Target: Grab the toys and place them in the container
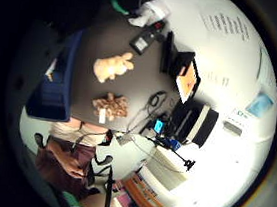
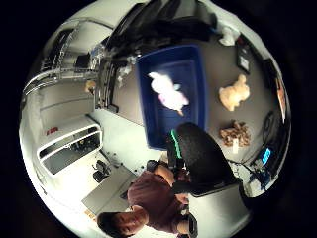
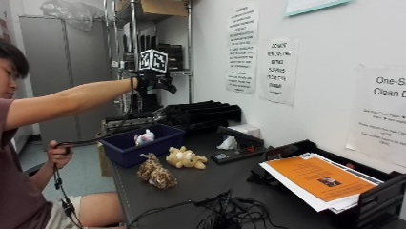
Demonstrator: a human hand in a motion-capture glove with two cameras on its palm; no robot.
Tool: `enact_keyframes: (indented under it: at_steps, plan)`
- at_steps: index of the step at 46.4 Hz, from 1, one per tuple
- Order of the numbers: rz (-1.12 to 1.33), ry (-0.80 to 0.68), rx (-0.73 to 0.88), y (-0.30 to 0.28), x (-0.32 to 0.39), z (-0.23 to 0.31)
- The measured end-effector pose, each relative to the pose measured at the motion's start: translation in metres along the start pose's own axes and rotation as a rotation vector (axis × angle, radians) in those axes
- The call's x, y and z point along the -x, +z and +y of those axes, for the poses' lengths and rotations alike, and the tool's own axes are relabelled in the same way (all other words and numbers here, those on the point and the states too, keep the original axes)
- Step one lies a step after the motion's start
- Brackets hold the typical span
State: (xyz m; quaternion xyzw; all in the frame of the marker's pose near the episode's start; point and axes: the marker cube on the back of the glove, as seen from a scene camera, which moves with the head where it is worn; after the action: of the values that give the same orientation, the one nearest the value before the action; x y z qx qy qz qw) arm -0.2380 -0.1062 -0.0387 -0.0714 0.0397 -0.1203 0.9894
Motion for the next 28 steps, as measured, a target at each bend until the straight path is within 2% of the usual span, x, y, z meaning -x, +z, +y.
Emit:
enact_keyframes:
  at_steps: [8,14,21,28]
  plan:
    - [-0.037,0.125,-0.066,-0.006,-0.089,0.047]
    - [-0.061,0.18,-0.072,0.015,-0.139,0.08]
    - [-0.031,0.192,-0.071,0.07,-0.166,0.099]
    - [-0.113,0.1,0.066,0.165,-0.163,0.097]
